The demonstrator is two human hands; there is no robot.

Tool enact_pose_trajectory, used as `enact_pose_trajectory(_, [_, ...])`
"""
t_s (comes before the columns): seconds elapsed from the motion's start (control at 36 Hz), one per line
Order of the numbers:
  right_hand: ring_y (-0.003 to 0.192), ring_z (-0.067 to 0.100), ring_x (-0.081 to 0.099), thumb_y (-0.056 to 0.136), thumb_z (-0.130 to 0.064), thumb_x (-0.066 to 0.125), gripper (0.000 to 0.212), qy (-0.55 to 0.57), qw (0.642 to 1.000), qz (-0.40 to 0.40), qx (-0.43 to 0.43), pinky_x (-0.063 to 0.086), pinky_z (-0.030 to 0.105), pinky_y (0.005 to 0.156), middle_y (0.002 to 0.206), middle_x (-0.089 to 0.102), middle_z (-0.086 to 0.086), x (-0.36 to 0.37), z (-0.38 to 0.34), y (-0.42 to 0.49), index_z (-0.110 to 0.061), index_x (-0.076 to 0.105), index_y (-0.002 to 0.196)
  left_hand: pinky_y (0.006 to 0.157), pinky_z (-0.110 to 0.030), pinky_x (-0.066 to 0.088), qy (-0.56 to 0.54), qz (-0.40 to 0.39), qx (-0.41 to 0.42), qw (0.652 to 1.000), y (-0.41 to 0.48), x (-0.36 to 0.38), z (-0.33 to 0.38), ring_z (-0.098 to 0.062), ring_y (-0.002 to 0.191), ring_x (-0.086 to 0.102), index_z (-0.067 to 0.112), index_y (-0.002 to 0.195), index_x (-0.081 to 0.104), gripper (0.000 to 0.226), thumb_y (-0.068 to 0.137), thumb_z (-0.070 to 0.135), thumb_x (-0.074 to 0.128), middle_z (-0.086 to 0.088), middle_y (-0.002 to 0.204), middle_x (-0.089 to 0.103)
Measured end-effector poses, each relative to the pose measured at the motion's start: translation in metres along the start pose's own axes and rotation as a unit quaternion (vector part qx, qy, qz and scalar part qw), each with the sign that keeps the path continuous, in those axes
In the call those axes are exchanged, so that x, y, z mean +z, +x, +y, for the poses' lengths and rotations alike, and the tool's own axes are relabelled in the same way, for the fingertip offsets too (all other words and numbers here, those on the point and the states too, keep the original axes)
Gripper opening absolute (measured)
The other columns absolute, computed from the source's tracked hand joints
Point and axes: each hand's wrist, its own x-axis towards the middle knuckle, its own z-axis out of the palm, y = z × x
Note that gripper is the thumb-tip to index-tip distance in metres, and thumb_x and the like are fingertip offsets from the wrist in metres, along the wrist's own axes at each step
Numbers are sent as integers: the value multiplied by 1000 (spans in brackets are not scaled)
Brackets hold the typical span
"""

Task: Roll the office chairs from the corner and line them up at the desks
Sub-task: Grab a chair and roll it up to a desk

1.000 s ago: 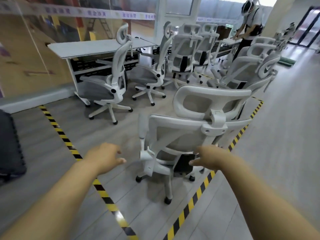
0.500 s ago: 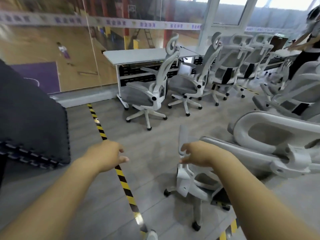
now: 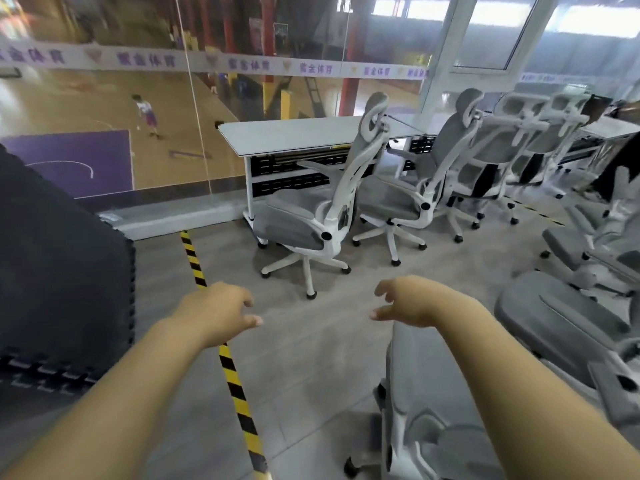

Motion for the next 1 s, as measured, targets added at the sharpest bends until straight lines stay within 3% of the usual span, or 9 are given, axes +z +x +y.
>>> enact_pose_trajectory(0.28, [124,24,47,85,-54,57,61,42,997,30,51,40,37,101,137,50,1,-49,-11,91,-25,42,137,71,-31,46,38,9,57,998,129,-54,-31,-16,96,55,32,119,53,44,84,59,51,6,112,57])
enact_pose_trajectory(0.44, [120,23,49,84,-57,57,61,73,992,26,97,41,40,100,136,50,0,-68,5,129,-27,42,136,76,-33,49,62,2,109,992,203,-83,-22,-15,96,55,30,116,54,42,85,59,50,6,110,57])
enact_pose_trajectory(0.67, [120,23,49,84,-57,57,61,97,984,13,151,41,38,100,136,51,0,-86,67,182,-27,42,135,58,-28,38,47,-15,167,985,298,-90,29,-11,80,52,35,84,53,20,83,55,54,12,88,55])
enact_pose_trajectory(0.83, [120,23,49,84,-57,56,62,101,980,10,172,41,39,99,136,49,1,-110,134,233,-27,41,137,58,-27,38,52,-16,167,984,371,-90,83,-11,81,54,31,85,57,24,83,54,54,12,88,59])
enact_pose_trajectory(1.0, [123,23,48,85,-57,55,63,89,981,-2,172,40,40,101,138,49,0,-142,193,282,-28,38,138,74,-31,47,41,-31,152,987,427,-99,129,-14,90,56,34,103,58,31,84,57,53,10,101,59])
